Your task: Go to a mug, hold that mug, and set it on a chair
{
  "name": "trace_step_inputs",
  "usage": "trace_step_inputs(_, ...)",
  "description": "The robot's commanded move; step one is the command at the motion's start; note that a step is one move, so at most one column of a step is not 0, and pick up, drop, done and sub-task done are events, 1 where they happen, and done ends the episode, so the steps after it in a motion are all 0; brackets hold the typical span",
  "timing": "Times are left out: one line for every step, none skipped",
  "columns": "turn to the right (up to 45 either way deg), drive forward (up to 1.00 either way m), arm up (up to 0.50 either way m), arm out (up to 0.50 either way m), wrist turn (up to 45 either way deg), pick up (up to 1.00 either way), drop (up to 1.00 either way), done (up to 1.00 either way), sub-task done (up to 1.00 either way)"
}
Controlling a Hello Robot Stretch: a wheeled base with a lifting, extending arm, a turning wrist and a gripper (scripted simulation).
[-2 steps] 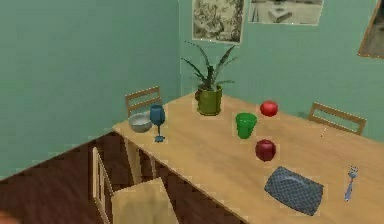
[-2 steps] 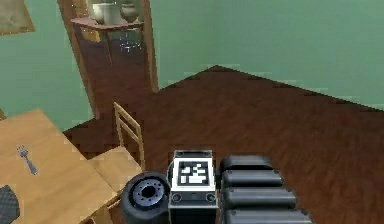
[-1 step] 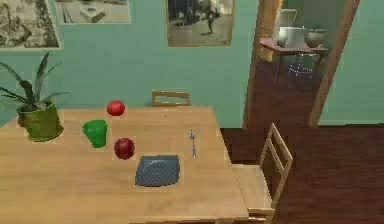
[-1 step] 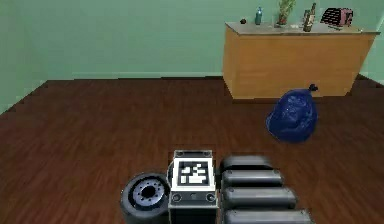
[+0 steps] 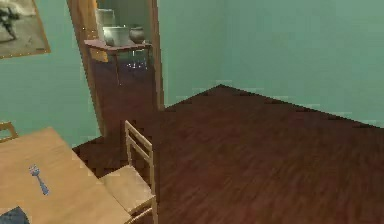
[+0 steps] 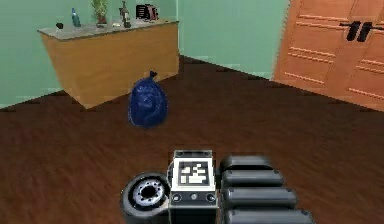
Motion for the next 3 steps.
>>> trace_step_inputs(21.0, 0.00, 0.00, 0.00, 0.0, 0.00, 0.00, 0.00, 0.00)
trace_step_inputs(0.0, 0.30, 0.00, 0.00, 0.0, 0.00, 0.00, 0.00, 0.00)
trace_step_inputs(45.0, 0.00, 0.00, 0.00, 0.0, 0.00, 0.00, 0.00, 0.00)
